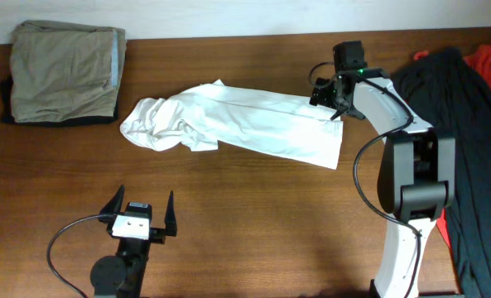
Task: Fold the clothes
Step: 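Pull the white shirt leftward across the table with the right gripper, then grasp the left end of the white shirt with the left gripper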
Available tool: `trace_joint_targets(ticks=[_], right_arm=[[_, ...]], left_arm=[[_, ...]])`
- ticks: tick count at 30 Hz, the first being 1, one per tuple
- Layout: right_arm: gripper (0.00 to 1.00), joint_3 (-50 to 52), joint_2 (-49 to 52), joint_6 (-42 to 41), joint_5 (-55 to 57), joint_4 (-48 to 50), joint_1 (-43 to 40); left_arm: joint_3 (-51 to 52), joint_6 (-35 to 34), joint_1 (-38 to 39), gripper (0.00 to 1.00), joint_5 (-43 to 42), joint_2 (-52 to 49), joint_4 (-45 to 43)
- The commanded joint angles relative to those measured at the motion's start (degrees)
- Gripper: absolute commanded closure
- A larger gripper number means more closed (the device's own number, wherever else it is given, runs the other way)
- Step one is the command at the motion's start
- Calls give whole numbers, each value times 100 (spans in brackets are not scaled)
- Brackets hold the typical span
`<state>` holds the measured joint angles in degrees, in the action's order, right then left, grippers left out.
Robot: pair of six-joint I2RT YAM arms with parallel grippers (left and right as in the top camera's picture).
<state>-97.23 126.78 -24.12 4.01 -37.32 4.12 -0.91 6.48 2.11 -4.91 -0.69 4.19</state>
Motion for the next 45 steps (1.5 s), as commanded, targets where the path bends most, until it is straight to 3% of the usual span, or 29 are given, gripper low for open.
trace_joint_targets(ticks=[1,5,20,22,25,28,29,32,35,37,40,41,43,45], right_arm=[[1,-44,-136,-83,-208,245,-50],[1,-44,-125,-621,-208,337,-35],[1,-44,-125,-623,-155,522,-190],[1,-44,-125,-621,-190,522,-190],[1,-44,-125,-621,-190,522,-190],[1,-44,-125,-621,-190,522,-190],[1,-44,-125,-621,-190,522,-190],[1,-44,-125,-621,-190,516,-190],[1,-44,-125,-621,-190,496,-190],[1,-44,-125,-621,-190,481,-190],[1,-44,-125,-619,-188,459,-192],[1,-44,-125,-619,-188,457,-195],[1,-44,-125,-619,-188,459,-195],[1,-44,-125,-619,-188,474,-195]], left_arm=[[37,92,-42,0,22,22,-4],[37,92,-42,1,22,24,-4],[37,87,-42,1,-7,24,-223],[37,92,-42,1,-612,24,-922],[37,87,-39,1,-752,24,-1661],[26,42,-42,1,-2350,24,-2424],[-125,24,-42,1,-2404,24,-2535],[-1196,28,-42,1,-2441,-310,-1576],[-2881,109,-42,1,-2549,-1749,415],[-4100,649,-42,1,-2896,-3235,1884],[-4778,645,-42,1,-3821,-4618,2109],[-4913,352,-35,1,-4068,-5147,2037],[-5292,-291,79,1,-3292,-6063,2677],[-6266,-568,420,1,-1172,-7331,4562]])
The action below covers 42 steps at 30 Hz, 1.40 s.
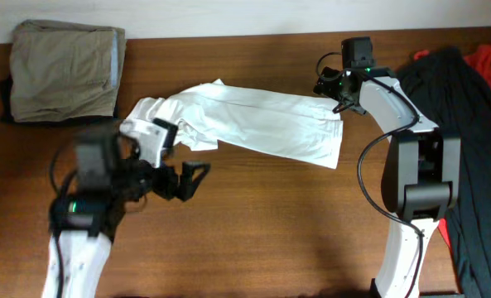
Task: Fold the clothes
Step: 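Grasp the left end of the white shirt with the left gripper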
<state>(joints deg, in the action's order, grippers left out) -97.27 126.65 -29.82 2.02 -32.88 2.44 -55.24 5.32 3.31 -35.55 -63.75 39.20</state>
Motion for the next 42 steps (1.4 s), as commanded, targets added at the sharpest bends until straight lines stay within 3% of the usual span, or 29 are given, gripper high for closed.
trace_joint_targets(ticks=[1,4,6,9,11,14,19,24,28,35,38,42], right_arm=[[1,-39,-111,-48,11,31,-26],[1,-39,-111,-48,11,31,-26],[1,-39,-111,-50,11,35,-26],[1,-39,-111,-50,11,57,-26],[1,-39,-111,-48,11,57,-26],[1,-39,-111,-48,11,55,-26],[1,-39,-111,-48,11,44,-26],[1,-39,-111,-50,11,37,-26],[1,-39,-111,-50,11,35,-26],[1,-39,-111,-48,13,33,-26],[1,-39,-111,-48,11,33,-26],[1,-39,-111,-48,13,13,-26]], left_arm=[[-1237,-448,474,1,2319,-1600,1558],[-1488,-518,787,1,1047,-2671,1040],[-1521,-2105,833,1,2020,-3023,710],[-1558,-3838,1049,0,2929,-3333,708],[-1558,-4072,1200,1,2350,-3333,-81],[-1556,-4365,1469,1,2437,-3589,-807],[-1556,-6610,1504,1,3392,-4424,-730],[-1556,-6749,1502,1,4520,-4507,-752],[-1556,-6765,1502,22,4546,-4675,-841],[-1558,-6765,1502,30,4328,-4870,-1073],[-1556,-6763,1502,48,4194,-4878,-1093],[-1556,-6763,1506,54,4177,-4944,-1093]])
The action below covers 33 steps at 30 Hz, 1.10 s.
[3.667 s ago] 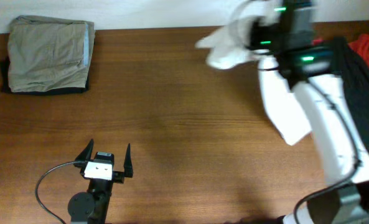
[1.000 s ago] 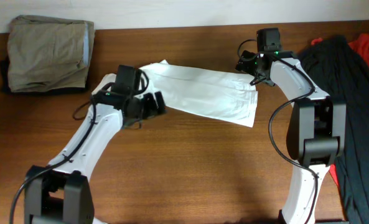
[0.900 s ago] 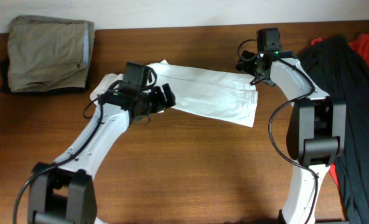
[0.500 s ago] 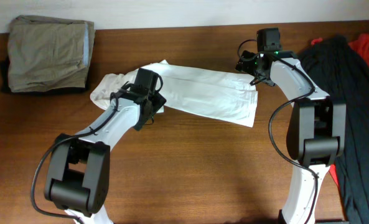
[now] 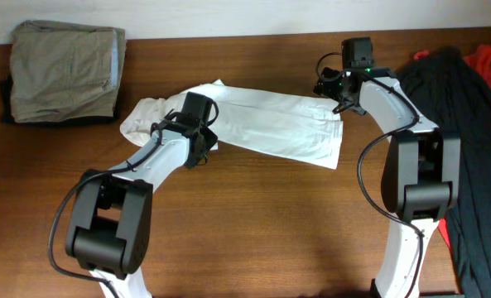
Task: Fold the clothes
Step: 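Grasp the left end of the white shirt with the left gripper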
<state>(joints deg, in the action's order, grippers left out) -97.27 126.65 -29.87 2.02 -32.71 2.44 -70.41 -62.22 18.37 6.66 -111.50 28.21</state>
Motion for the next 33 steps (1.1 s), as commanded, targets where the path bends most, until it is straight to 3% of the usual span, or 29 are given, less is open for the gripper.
trace_joint_targets(ticks=[1,7,10,14,17,21,22,24,25,27,28,33], right_arm=[[1,-39,-111,-46,11,-2,-26],[1,-39,-111,-46,7,-2,-26],[1,-39,-111,-46,-229,-2,-22],[1,-39,-111,-46,-227,-4,-22],[2,-39,-111,-46,-225,-4,-22],[1,-39,-111,-48,-227,44,-22],[1,-39,-111,-46,-227,37,-22],[1,-39,-111,-46,-229,13,-22],[1,-39,-111,-48,-240,7,-22],[1,-39,-111,-48,-251,-4,-22],[1,-39,-111,-48,-251,-4,-22],[1,-39,-111,-48,-249,15,-22]], left_arm=[[-39,-9,0,54,-46,-208,7],[-39,-11,2,54,-302,-208,-81],[-39,-9,0,79,-299,-208,-76],[-39,-7,-4,99,-284,-208,-39],[-164,15,-188,99,-702,-87,516],[-337,798,-601,99,-382,780,1665],[-337,844,-605,99,-74,979,1967],[-334,855,-599,99,-262,1023,2201],[-334,852,-599,96,-426,1021,2142],[-334,852,-527,13,-691,1005,1644],[-334,848,-431,1,-691,953,1318],[-337,323,-72,1,-793,85,566]])
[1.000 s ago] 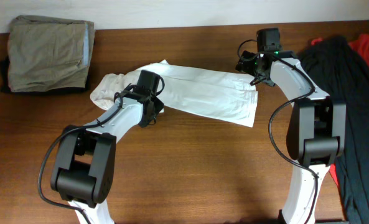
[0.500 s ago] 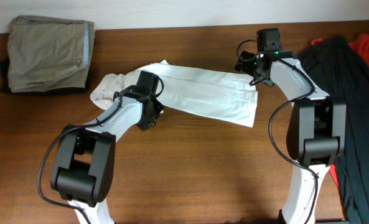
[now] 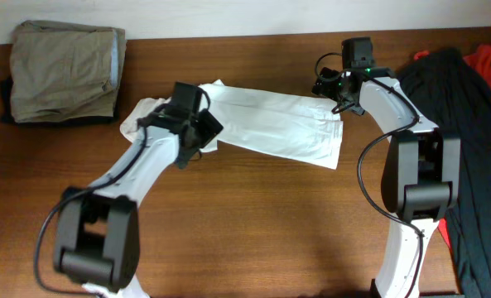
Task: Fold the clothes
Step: 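Grasp the left end of the white shirt with the left gripper, then move the right gripper to grasp the shirt's right end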
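Observation:
A white garment (image 3: 278, 128) lies stretched across the middle of the table, bunched at its left end (image 3: 142, 120). My left gripper (image 3: 202, 131) hovers over the bunched part, near the garment's lower edge. Its fingers look spread, and nothing seems to be held between them. My right gripper (image 3: 329, 93) sits at the garment's upper right corner and appears shut on the cloth there. The cloth under both grippers is hidden.
A folded khaki garment (image 3: 63, 70) on a dark one lies at the far left corner. A heap of black clothes (image 3: 460, 124) with red cloth (image 3: 485, 62) covers the right edge, behind the right arm's base (image 3: 415, 190).
My left gripper has shifted slightly up and back over the bunched left part of the white garment, and its arm has swung. The right gripper and the garment have not visibly moved.
At first the left arm was parked at the front edge with its gripper open, and the right gripper was at the garment's right corner. Then the left arm was reaching toward the cloth. It was then over the bunched end, where it stays now. The right gripper has barely moved.

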Available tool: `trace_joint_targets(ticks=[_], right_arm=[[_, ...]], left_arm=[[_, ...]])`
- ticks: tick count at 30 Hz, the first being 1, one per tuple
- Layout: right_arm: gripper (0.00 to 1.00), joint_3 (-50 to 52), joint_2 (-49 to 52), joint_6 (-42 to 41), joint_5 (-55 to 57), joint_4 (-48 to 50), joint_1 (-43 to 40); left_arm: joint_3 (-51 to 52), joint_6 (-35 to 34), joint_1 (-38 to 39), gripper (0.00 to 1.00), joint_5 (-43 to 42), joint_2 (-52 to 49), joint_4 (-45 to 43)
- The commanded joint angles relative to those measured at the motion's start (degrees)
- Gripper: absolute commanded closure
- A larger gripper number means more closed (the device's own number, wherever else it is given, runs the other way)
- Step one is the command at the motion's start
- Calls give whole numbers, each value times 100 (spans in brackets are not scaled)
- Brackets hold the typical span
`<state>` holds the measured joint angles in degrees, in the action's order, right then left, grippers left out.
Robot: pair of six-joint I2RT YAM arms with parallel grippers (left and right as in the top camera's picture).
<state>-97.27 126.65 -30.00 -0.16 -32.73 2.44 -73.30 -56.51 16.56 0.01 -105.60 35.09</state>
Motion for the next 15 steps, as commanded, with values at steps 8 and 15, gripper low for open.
trace_joint_targets(ticks=[8,15], right_arm=[[1,-39,-111,-33,-31,42,-22],[1,-39,-111,-33,-28,39,-22]], left_arm=[[-48,-715,92,21,-138,-1106,-356],[-48,-728,92,71,-33,-1172,-688]])
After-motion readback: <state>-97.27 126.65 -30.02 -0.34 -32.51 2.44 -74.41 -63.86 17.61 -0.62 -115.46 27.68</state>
